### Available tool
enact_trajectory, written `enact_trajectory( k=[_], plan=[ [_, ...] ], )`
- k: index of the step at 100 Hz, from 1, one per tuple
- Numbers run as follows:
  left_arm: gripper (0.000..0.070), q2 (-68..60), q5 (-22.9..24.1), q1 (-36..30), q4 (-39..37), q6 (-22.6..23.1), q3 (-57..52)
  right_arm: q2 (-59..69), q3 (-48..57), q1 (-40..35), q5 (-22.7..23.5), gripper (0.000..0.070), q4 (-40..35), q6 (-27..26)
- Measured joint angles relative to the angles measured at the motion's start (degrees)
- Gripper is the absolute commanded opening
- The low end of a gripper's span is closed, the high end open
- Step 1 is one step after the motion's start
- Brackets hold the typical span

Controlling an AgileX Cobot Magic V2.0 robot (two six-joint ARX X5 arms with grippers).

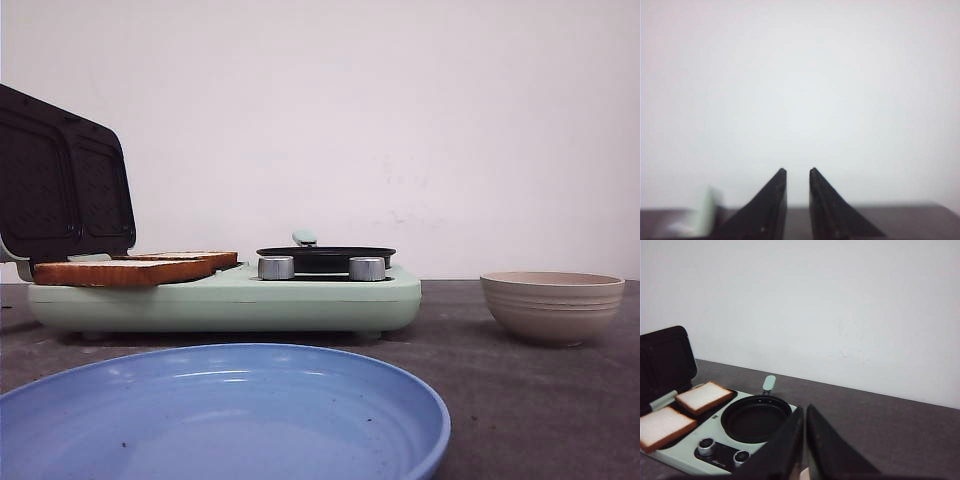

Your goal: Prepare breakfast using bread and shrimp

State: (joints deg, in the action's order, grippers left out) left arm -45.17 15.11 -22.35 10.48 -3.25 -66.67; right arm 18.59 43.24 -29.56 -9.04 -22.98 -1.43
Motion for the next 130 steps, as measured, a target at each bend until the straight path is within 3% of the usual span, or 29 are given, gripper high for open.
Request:
enact_trajectory(
  k=[11, 24, 44, 52, 62, 82, 97, 114, 130],
  plan=[
    [0.0003, -3.43, -1.53, 8.09, 1.86, 3.98, -4.94, 0.04, 0.0, 0.0, -0.39, 0.0, 0.0, -0.37],
    [0.0003, -8.22, -4.87, 17.94, 2.54, 3.65, -8.13, 0.04, 0.0, 0.0, -1.29, 0.0, 0.0, -0.5],
    [0.0003, -17.86, -11.1, 30.12, 5.22, -1.88, -8.37, 0.04, 0.0, 0.0, -1.42, 0.0, 0.0, -0.5],
    [0.0007, -22.84, -15.12, 34.14, 10.27, -5.03, -9.84, 0.04, 0.0, 0.0, -1.42, 0.0, -0.09, -0.52],
    [0.0073, -28.55, -22.12, 38.23, 17.88, -7.08, -14.27, 0.04, 0.0, 0.0, -1.42, 0.0, -0.66, -0.52],
    [0.0329, -37.99, -35.91, 42.93, 32.02, -11.23, -25.59, 0.04, 0.0, 0.0, -1.42, 0.0, -2.47, -0.52],
    [0.0353, -41.92, -44.61, 44.74, 37.88, -12.92, -27.23, 0.04, 0.0, 0.0, -1.42, 0.0, -2.45, -0.52],
    [0.0353, -45.33, -46.93, 44.78, 42.62, -12.98, -27.23, 0.04, 0.0, 0.0, -1.42, 0.0, -2.47, -0.52],
    [0.0353, -47.58, -50.69, 44.78, 41.57, -13.05, -27.23, 0.04, 0.0, 0.0, -1.42, 0.0, -2.47, -1.05]
  ],
)
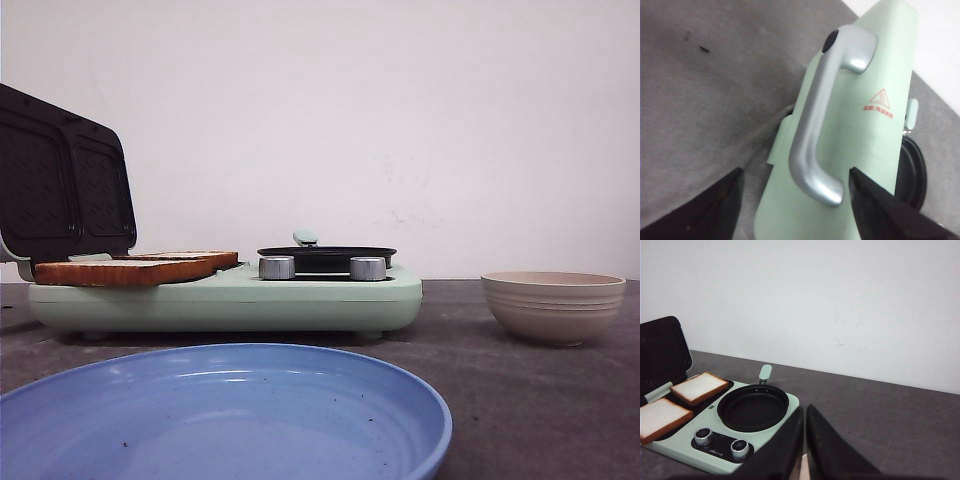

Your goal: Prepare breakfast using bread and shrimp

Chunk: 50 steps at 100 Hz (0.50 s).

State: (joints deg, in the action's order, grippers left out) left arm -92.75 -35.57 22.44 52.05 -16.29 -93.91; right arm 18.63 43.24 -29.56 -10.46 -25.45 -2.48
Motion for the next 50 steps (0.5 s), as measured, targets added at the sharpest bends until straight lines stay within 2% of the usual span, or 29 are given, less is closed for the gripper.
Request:
enact_trajectory(
  k=[10, 50],
  plan=[
    [0.0353, -0.79, -2.12, -0.15, -0.9, -0.94, 0.0, 0.0, 0.0, 0.0, 0.0, 0.0, 0.0, -1.44],
    [0.035, -3.58, -2.38, -1.9, -2.08, -3.78, 0.0, 0.0, 0.0, 0.0, 0.04, 0.0, 0.0, -6.6]
  ],
)
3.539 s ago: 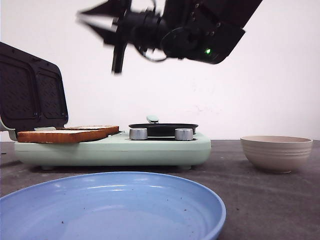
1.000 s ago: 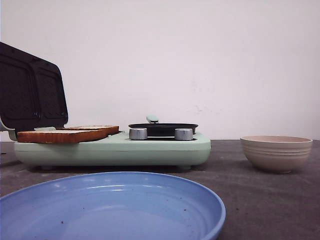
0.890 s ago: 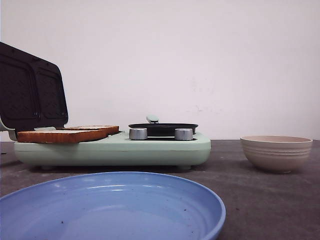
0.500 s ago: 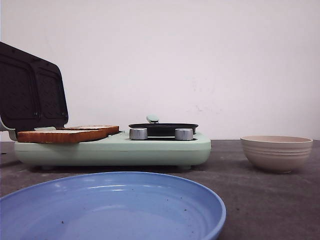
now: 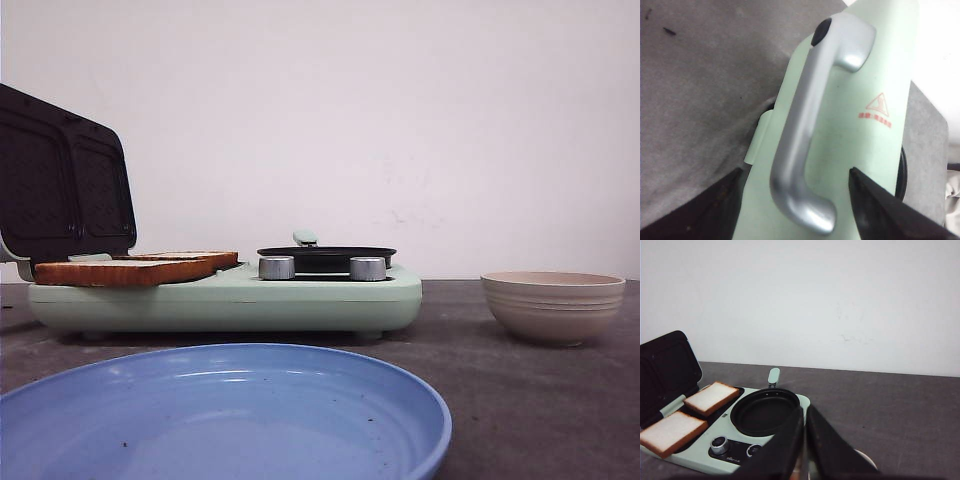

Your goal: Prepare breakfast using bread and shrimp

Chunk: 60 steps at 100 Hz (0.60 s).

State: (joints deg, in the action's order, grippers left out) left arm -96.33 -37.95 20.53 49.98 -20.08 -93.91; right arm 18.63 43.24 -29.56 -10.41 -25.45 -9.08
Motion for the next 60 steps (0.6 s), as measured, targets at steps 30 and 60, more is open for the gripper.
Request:
enact_trajectory(
  k=[30, 60],
  plan=[
    [0.0315, -1.7, -0.22, -2.75, -1.66, -0.7, 0.0, 0.0, 0.0, 0.0, 0.0, 0.0, 0.0, -1.66],
    [0.0, -1.97, -0.83, -3.8, -3.23, -1.99, 0.0, 0.0, 0.0, 0.0, 0.0, 0.0, 0.0, -2.16]
  ],
)
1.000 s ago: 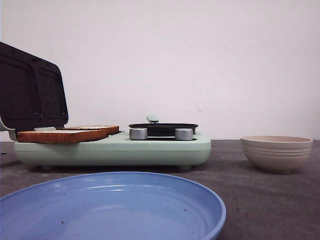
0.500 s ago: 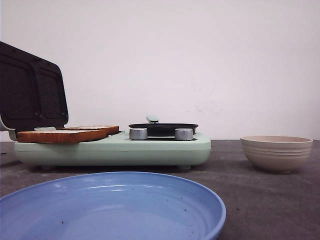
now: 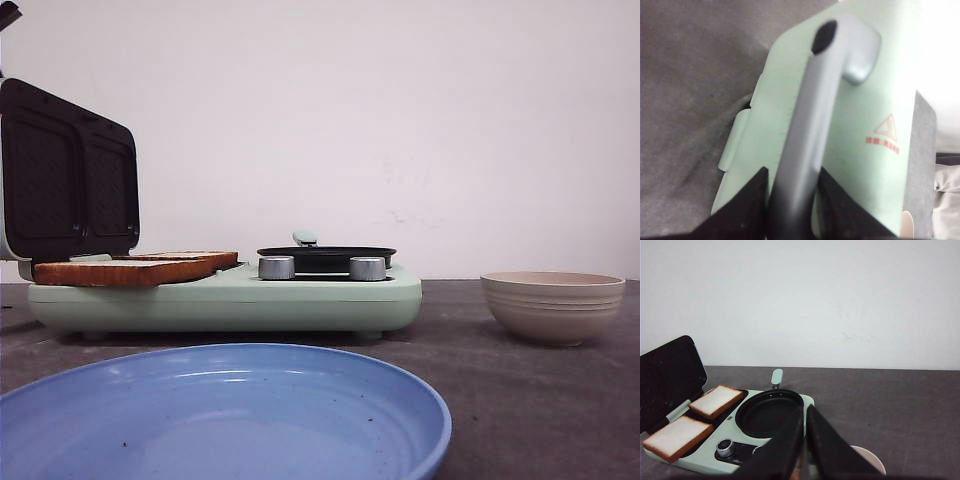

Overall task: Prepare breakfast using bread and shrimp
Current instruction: 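Grasp the sandwich maker lid with the left gripper and close it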

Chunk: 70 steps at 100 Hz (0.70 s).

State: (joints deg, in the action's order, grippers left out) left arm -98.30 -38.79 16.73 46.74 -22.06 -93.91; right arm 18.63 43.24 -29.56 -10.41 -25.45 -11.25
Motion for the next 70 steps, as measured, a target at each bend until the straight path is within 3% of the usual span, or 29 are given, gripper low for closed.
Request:
enact_trajectory(
  k=[24, 49, 70],
  plan=[
    [0.0, 0.0, -0.59, -1.75, -0.57, 0.09, -0.22, 0.0, 0.0, 0.0, -0.07, 0.0, 0.0, -0.17],
    [0.0, 0.07, -2.01, -7.91, -2.25, 1.88, -0.22, 0.0, 0.0, 0.0, -0.07, 0.0, 0.0, -0.17],
    [0.0, 0.07, 2.99, -14.16, -2.23, 4.68, -0.22, 0.0, 0.0, 0.0, -0.07, 0.0, 0.0, -0.17]
  ],
)
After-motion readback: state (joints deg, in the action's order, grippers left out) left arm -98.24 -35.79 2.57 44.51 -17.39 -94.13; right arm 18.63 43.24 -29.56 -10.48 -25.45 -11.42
